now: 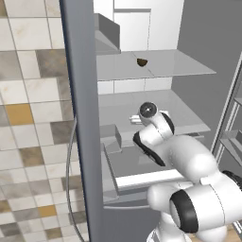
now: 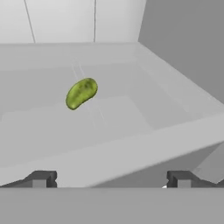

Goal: Pick the kiwi and mango from the fridge and place them inside the tupperware on the counter.

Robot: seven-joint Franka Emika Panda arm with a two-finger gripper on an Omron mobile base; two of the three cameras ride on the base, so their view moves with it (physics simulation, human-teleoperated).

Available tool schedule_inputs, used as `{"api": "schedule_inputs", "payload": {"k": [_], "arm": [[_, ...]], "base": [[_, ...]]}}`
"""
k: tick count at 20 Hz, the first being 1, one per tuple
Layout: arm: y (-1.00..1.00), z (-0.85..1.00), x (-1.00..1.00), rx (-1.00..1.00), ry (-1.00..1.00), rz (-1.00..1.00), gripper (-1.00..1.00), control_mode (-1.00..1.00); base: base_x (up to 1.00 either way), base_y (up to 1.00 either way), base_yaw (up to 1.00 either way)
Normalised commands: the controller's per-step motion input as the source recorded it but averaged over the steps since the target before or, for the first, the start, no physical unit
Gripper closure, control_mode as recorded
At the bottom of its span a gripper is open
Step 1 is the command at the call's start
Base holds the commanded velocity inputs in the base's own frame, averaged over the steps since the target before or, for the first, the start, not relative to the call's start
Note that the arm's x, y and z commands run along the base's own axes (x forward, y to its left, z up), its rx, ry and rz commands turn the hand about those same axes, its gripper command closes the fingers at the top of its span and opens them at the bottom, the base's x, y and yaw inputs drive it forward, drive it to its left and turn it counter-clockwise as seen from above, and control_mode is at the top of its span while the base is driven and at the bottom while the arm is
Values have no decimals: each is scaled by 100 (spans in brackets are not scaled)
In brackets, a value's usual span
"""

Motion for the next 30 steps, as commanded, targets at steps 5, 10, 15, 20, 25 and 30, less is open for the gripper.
{"api": "schedule_inputs", "payload": {"k": [5,10,15,20,25,30], "arm": [[1,-8,36,0,7,0,-100,-100],[0,-3,23,0,3,0,-100,-100],[0,-3,17,0,0,0,-100,-100],[0,0,22,6,0,0,-100,-100],[0,-2,23,18,0,0,-100,-100],[0,-8,17,13,0,0,-100,-100]], "base": [[0,0,0],[0,0,0],[0,0,0],[0,0,0],[0,0,0],[0,0,0]]}}
